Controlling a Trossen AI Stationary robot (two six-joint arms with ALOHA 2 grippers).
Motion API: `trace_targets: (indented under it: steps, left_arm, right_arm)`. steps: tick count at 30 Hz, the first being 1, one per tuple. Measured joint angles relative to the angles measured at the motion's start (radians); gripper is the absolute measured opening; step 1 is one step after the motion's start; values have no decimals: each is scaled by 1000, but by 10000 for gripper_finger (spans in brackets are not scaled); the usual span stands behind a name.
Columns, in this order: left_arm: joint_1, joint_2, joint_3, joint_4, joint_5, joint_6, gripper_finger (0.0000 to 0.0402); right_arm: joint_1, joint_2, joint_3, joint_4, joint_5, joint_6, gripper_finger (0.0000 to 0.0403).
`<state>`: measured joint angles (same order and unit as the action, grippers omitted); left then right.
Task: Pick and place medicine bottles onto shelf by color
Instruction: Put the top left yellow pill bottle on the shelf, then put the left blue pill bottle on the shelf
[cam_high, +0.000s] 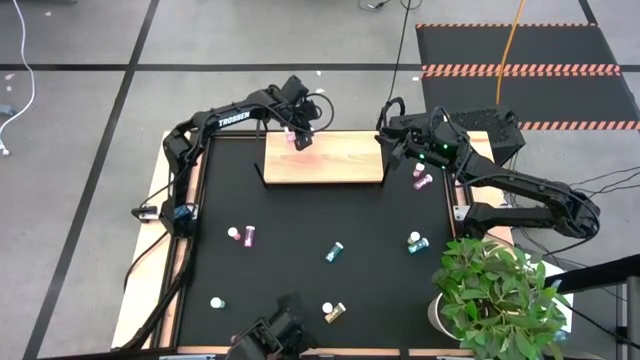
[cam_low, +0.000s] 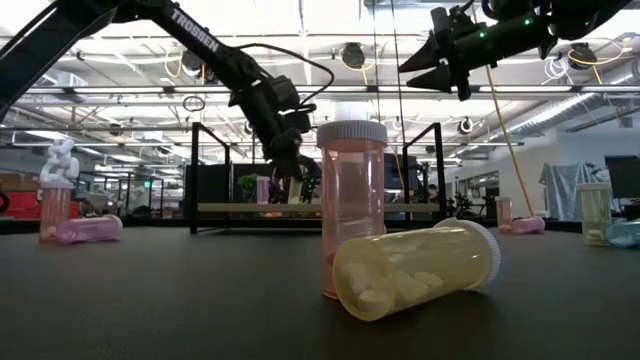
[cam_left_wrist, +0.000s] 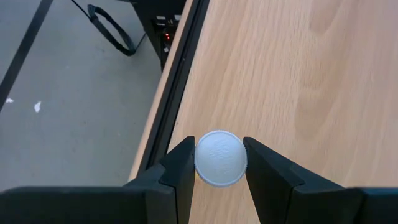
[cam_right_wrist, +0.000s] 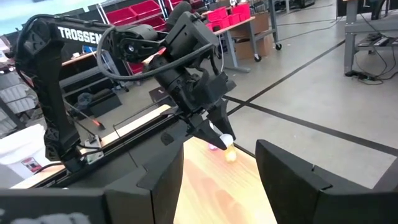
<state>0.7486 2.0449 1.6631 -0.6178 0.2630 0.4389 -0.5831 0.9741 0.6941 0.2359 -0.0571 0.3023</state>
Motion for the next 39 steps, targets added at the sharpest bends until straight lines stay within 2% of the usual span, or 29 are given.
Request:
trace_targets:
  steps: [7, 20, 24, 33, 39]
  left_arm:
    - [0, -2, -34, 55, 0, -33, 127]
    - [-5, -19, -38, 43, -24, -30, 134]
    - [-4, -31, -39, 56, -32, -29, 160]
    - [-8, -31, -39, 59, -40, -30, 246]
    - [-9, -31, -39, 59, -40, -33, 273]
  right_arm:
    - [0, 0, 0, 1, -1, 18, 194]
    - [0, -1, 0, 8, -30, 36, 194]
    - [0, -1, 0, 8, -35, 56, 194]
    - [0, -1, 0, 8, -73, 75, 194]
    - [2, -3, 0, 8, -104, 80, 194]
